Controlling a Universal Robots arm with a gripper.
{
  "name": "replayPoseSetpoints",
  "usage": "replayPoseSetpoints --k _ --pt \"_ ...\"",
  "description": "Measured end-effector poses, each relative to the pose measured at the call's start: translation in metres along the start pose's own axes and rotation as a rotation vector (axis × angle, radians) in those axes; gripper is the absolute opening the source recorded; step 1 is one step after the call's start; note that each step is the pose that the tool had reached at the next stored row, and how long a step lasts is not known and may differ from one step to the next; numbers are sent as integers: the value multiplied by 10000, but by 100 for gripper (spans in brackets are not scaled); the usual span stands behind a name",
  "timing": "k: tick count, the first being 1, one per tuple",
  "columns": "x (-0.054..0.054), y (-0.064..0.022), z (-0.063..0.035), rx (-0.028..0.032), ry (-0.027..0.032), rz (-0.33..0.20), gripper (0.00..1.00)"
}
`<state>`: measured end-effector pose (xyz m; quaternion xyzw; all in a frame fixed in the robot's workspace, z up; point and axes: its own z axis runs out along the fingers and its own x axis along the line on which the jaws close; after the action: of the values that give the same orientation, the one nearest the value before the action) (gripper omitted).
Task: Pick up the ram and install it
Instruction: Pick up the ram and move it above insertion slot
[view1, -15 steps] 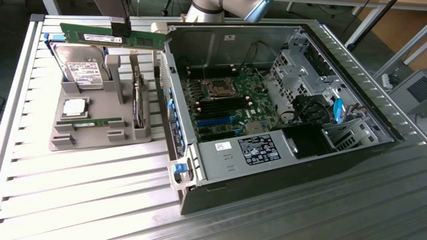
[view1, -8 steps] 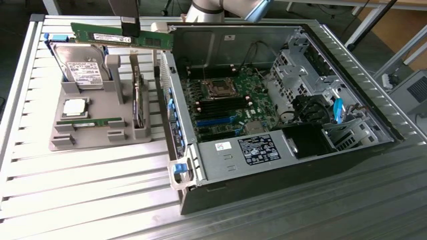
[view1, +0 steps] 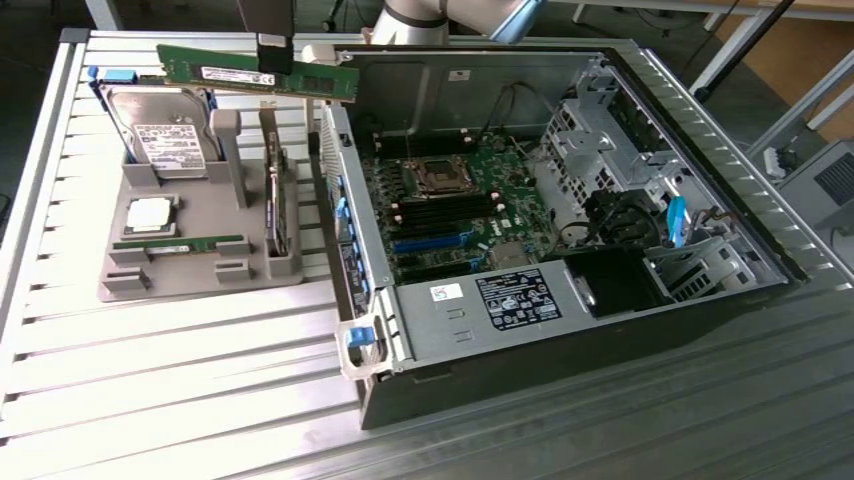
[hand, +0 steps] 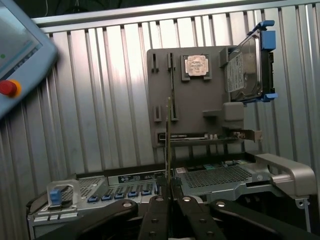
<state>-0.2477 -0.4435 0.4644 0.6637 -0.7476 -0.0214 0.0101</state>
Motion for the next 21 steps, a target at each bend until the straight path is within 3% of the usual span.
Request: replayPoseSetpoints --k 15,21 --pt "-22 -183 5 -153 17 3 11" --pt "-34 -289 11 -252 29 4 11"
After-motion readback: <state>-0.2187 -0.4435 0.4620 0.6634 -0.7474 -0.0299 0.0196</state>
